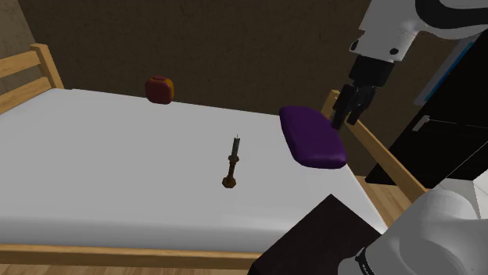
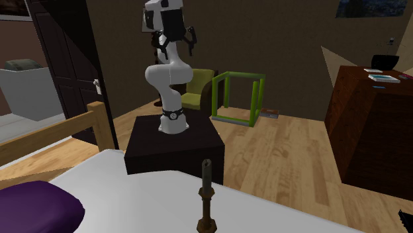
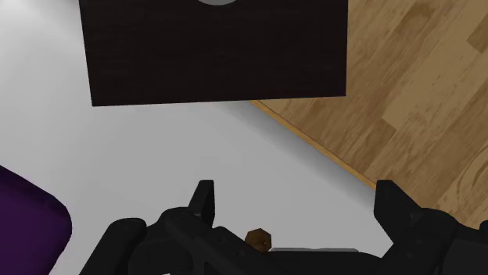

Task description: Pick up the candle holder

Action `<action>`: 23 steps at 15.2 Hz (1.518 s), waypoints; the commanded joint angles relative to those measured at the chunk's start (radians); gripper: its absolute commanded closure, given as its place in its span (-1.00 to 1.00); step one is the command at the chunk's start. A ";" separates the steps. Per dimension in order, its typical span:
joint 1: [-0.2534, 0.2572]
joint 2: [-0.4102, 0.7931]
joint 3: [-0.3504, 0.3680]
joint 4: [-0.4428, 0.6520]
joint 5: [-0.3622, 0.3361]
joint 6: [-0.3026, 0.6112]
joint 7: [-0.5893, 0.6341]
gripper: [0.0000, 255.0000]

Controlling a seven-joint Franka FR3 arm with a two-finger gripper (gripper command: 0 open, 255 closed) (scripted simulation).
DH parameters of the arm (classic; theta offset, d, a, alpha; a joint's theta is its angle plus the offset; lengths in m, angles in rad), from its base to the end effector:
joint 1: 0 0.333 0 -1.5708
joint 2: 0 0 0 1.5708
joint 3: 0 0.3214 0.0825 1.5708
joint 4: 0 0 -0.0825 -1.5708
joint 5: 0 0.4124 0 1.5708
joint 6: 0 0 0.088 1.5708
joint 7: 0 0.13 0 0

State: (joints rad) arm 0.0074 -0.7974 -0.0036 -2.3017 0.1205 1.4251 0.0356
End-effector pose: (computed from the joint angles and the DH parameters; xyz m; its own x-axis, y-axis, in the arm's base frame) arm 0.3110 0.0179 0.5908 0.9965 -0.0128 -0.0823 -0.0226 -0.9926 -0.1197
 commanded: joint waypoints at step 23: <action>-0.029 0.739 0.028 0.117 0.196 0.548 0.172 -1.00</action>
State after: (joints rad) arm -0.0198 -0.0963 0.0268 -2.2020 0.3073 1.9553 0.2041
